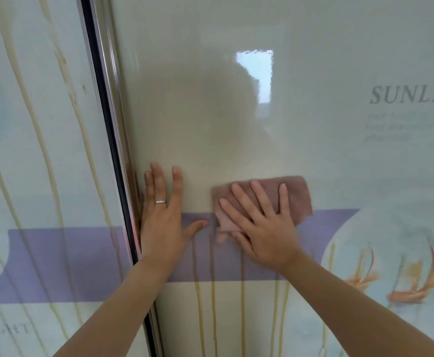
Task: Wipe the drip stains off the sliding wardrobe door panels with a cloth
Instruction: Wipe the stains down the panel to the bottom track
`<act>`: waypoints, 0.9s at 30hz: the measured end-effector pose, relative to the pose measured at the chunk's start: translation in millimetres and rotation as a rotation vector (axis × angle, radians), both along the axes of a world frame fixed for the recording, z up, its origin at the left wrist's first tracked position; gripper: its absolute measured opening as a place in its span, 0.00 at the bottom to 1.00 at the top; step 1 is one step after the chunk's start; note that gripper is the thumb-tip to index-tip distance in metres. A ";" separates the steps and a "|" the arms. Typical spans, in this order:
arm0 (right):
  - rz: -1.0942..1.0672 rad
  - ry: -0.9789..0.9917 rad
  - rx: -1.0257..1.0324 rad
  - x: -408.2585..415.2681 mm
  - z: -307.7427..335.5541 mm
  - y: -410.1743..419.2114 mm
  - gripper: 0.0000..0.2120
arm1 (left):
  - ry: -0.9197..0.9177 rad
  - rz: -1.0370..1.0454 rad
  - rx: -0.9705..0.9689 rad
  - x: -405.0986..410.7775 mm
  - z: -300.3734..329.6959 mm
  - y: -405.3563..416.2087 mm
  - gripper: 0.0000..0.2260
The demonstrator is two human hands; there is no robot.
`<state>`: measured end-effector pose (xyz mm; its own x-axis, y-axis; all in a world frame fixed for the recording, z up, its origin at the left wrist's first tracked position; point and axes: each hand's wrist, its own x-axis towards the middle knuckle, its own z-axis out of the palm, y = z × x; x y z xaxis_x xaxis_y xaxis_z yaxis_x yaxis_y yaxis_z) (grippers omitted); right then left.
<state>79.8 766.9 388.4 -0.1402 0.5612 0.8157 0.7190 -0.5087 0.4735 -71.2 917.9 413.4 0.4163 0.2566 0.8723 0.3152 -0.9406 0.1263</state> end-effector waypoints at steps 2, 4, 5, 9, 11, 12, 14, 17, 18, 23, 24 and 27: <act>-0.013 -0.002 -0.056 1.9 -27.7 -12.3 0.25 | -0.010 0.005 0.005 -1.4 -3.2 -1.7 0.47; -0.007 0.008 -0.048 0.1 -29.4 -15.7 0.25 | -0.002 0.026 0.011 -2.3 -15.6 -5.5 0.45; 0.000 0.023 -0.029 -2.3 -24.1 -13.4 0.25 | 0.017 0.034 0.017 -2.1 -24.9 -7.5 0.45; -0.017 0.091 0.086 -14.0 -13.5 9.2 0.25 | 0.081 0.070 0.023 0.1 -60.4 -11.4 0.46; -0.026 0.089 0.057 -14.4 -27.8 12.3 0.26 | 0.083 0.055 0.014 -0.6 -64.2 -9.6 0.46; -0.026 0.086 0.015 -12.8 -40.1 9.2 0.26 | 0.083 0.048 0.008 -0.9 -64.1 -9.1 0.46; -0.021 0.074 -0.066 -8.4 -66.9 -4.9 0.25 | 0.088 0.041 0.003 -2.5 -63.3 -8.9 0.45; -0.021 0.027 -0.089 0.5 -76.2 -25.2 0.24 | 0.086 0.043 0.004 -4.3 -63.4 -9.1 0.45; -0.026 0.026 -0.038 1.4 -65.3 -24.2 0.24 | 0.088 0.047 0.002 -3.9 -63.0 -9.0 0.45; -0.049 0.115 0.199 -8.1 -7.7 14.6 0.25 | 0.094 0.030 -0.014 -1.3 -65.3 -6.9 0.46; -0.049 0.097 0.160 -8.1 -16.3 15.6 0.25 | 0.086 0.024 -0.018 -0.9 -64.8 -6.2 0.46; -0.048 0.053 -0.044 -3.0 -80.1 -8.3 0.25 | 0.094 0.024 -0.027 -1.9 -64.9 -7.4 0.45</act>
